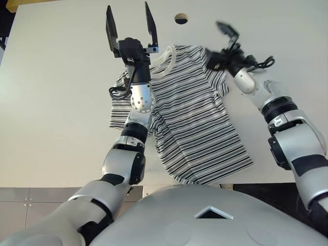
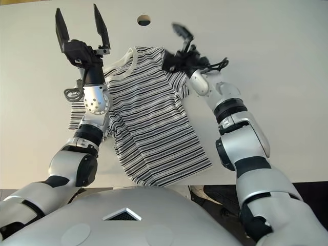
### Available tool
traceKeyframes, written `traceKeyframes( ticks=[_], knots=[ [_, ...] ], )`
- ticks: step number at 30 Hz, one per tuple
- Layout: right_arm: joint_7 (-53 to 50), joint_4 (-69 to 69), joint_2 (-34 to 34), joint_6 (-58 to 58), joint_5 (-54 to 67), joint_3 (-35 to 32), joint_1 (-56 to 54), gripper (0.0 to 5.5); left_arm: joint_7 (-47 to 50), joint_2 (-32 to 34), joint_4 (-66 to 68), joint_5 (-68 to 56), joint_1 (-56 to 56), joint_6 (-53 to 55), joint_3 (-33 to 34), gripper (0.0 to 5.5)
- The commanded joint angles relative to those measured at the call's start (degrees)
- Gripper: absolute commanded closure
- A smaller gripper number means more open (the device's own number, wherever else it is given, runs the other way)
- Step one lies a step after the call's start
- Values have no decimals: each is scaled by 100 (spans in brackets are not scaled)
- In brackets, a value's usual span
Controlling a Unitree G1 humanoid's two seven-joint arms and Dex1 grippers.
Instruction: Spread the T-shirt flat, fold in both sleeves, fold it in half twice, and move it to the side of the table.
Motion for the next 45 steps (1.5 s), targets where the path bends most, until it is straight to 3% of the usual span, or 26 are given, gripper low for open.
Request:
traceKeyframes(
  ticks=[1, 13, 24, 28, 31, 34, 39, 45],
  knots=[
    [416, 267, -125, 8, -196, 379, -181, 132, -100, 16, -461, 45, 107, 163, 12, 120],
    [279, 991, -1129, 645, 362, 72, 89, 132, -156, 330, -1545, 148, 444, 857, 270, 120],
    [-116, 397, -1359, 485, 936, -331, 482, 132, -114, 1618, -1576, 1434, 582, 2101, 141, 120],
    [-633, -1587, -1788, 382, 1146, -842, 1119, 132, -45, 2020, -1652, 1795, 588, 2397, 54, 120],
    [-48, -4054, -2361, 281, 1472, -1302, 2463, 132, -62, 2100, -1793, 1781, 670, 2465, 43, 120],
    [760, -5740, -2993, 98, 1547, -1272, 3772, 132, -59, 2100, -1922, 1887, 765, 2498, -64, 120],
    [1846, -6621, -4016, -219, 1508, -1165, 5485, 132, -55, 2097, -1922, 1881, 746, 2550, -121, 120],
    [2295, -6686, -4108, -69, 1212, -1318, 5822, 132, -19, 2107, -1847, 1872, 730, 2579, -216, 120]
  ],
)
